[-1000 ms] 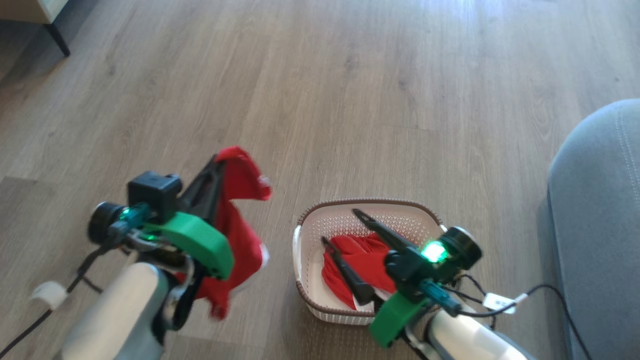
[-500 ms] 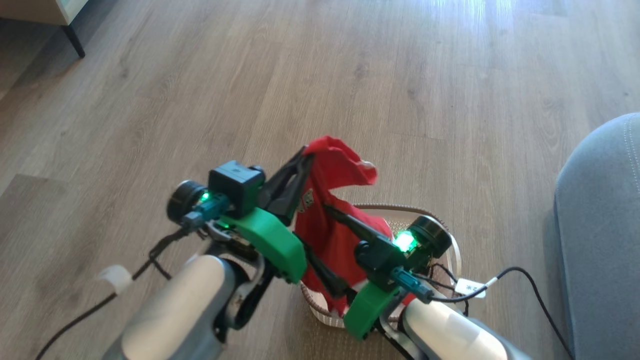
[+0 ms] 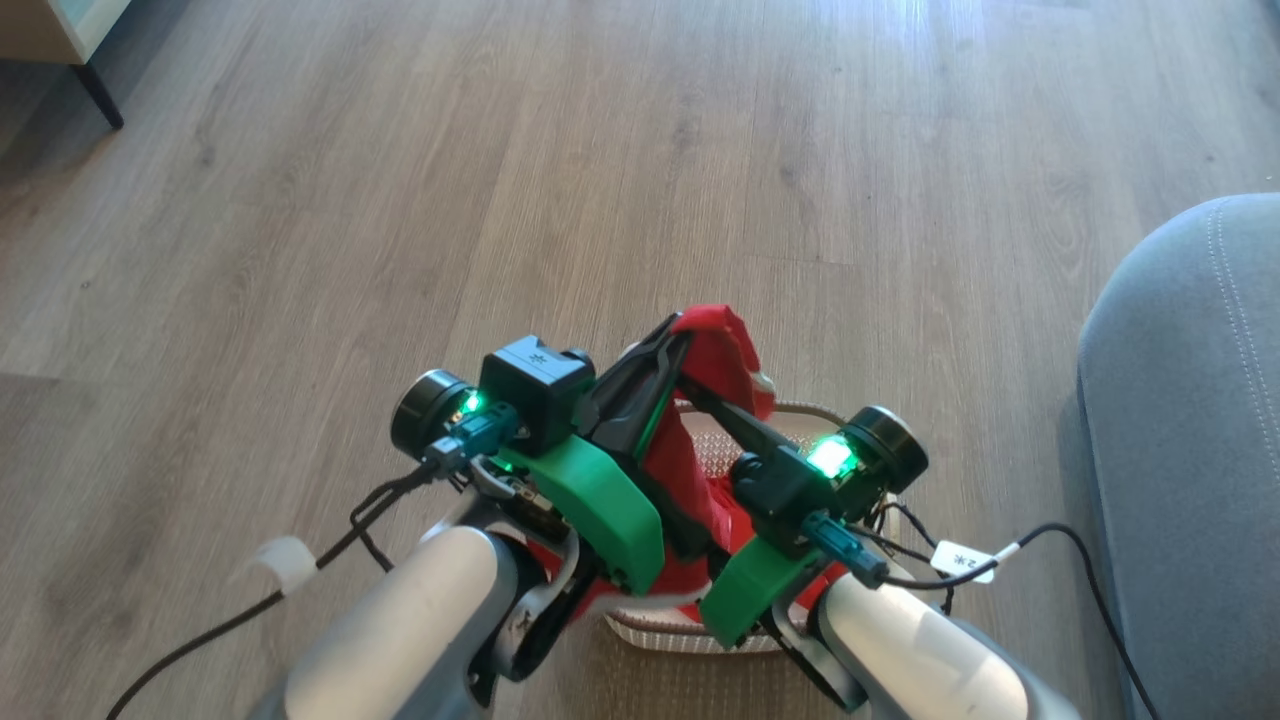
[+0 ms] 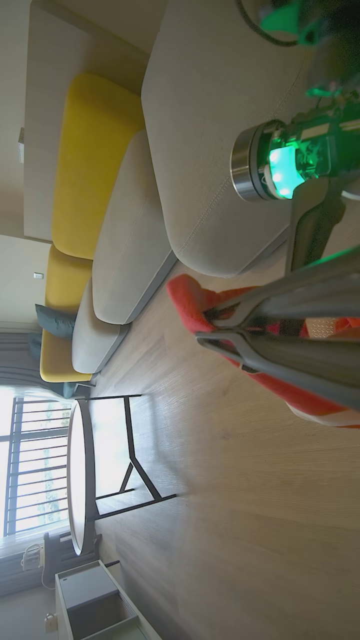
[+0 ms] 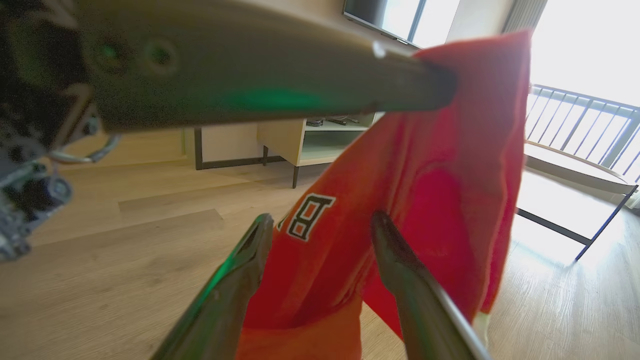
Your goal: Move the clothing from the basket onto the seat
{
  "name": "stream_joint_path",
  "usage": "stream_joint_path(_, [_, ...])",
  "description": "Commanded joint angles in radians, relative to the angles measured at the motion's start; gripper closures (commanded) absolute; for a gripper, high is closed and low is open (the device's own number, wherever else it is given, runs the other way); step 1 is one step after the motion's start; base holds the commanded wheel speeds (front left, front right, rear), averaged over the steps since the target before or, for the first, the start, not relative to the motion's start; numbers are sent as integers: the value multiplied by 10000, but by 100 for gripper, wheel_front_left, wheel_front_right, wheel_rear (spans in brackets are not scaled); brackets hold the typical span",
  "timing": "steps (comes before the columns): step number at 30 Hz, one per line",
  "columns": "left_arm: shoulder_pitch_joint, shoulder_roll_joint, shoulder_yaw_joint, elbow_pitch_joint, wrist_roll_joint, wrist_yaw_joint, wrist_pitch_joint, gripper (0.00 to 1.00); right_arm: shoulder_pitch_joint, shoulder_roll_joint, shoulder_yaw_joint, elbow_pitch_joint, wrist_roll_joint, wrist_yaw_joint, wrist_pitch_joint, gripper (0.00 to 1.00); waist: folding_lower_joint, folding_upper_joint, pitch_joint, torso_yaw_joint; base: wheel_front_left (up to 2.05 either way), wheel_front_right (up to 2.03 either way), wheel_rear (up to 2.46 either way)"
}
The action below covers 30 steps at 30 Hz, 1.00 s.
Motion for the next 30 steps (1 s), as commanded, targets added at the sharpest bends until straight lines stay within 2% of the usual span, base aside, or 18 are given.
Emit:
stream_joint_path(1, [-599, -1, 320, -414, 144, 17, -2, 100, -82, 230, -102, -322, -76, 69, -48, 0, 0, 0, 4, -23, 0, 0, 0])
stream_joint_path(24, [-556, -143, 202, -445, -40, 184, 41, 100, 274, 293, -997, -365, -1021, 69, -48, 0, 0, 0, -24, -222, 0, 0, 0])
stream_joint_path(26, [-553, -201, 146, -516, -73, 188, 81, 100, 295, 294, -1042, -279, -971, 69, -48, 56, 0, 0, -23, -219, 0, 0, 0])
stream_joint_path(27, [-548, -227, 123, -549, -88, 192, 95, 100, 292, 294, -1034, -240, -946, 69, -48, 73, 0, 0, -28, -217, 0, 0, 0])
stream_joint_path(28, [-545, -247, 101, -579, -98, 199, 110, 100, 291, 294, -1026, -202, -909, 69, -48, 96, 0, 0, -28, -212, 0, 0, 0])
stream_joint_path(29, [-544, -263, 81, -607, -107, 203, 123, 100, 286, 295, -1017, -161, -867, 69, -48, 100, 0, 0, -29, -207, 0, 0, 0])
stream_joint_path(30, [-546, -274, 68, -637, -112, 212, 137, 100, 273, 295, -1005, -124, -835, 69, -48, 100, 0, 0, -15, -205, 0, 0, 0])
